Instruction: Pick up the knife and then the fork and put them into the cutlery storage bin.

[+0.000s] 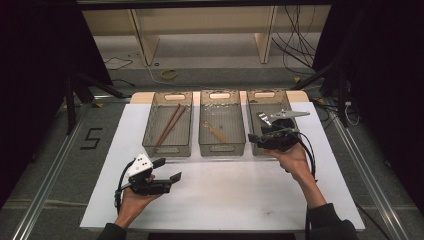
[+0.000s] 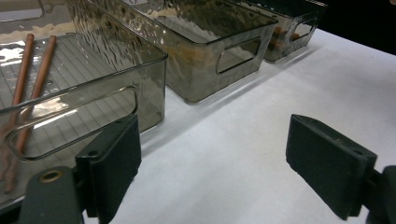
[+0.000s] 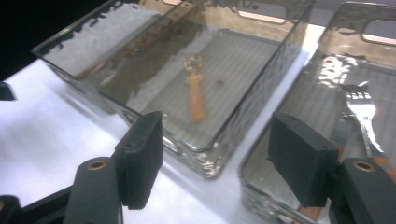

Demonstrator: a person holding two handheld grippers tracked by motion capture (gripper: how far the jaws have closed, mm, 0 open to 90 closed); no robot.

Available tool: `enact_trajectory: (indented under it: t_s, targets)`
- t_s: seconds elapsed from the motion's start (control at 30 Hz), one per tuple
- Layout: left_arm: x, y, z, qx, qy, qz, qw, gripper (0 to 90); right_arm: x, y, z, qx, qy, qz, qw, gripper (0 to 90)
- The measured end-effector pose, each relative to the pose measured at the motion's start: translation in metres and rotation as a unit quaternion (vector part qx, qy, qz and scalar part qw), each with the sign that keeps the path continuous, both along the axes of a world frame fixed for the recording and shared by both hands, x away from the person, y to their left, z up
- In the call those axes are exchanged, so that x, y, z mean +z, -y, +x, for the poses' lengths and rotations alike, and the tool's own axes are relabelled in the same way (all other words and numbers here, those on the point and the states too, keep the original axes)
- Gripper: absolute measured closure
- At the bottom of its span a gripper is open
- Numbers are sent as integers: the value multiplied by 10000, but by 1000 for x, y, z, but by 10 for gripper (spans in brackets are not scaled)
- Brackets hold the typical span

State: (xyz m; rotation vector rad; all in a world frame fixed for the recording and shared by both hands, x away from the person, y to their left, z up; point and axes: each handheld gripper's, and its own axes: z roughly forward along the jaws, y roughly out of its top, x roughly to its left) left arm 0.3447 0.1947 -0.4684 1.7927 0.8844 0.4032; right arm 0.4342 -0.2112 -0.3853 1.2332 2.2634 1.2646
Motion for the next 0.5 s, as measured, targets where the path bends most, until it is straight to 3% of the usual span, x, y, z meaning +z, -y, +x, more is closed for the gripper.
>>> enact_trajectory:
  t_s: [0.27, 0.5]
  targets:
    - [0, -1, 0, 6, 12, -23, 10000, 175, -1, -5, -10, 117, 69, 151, 9998, 350]
    - [0, -1, -1, -21, 21, -16, 10000, 176, 0, -10, -23, 233, 269, 253, 9990, 331]
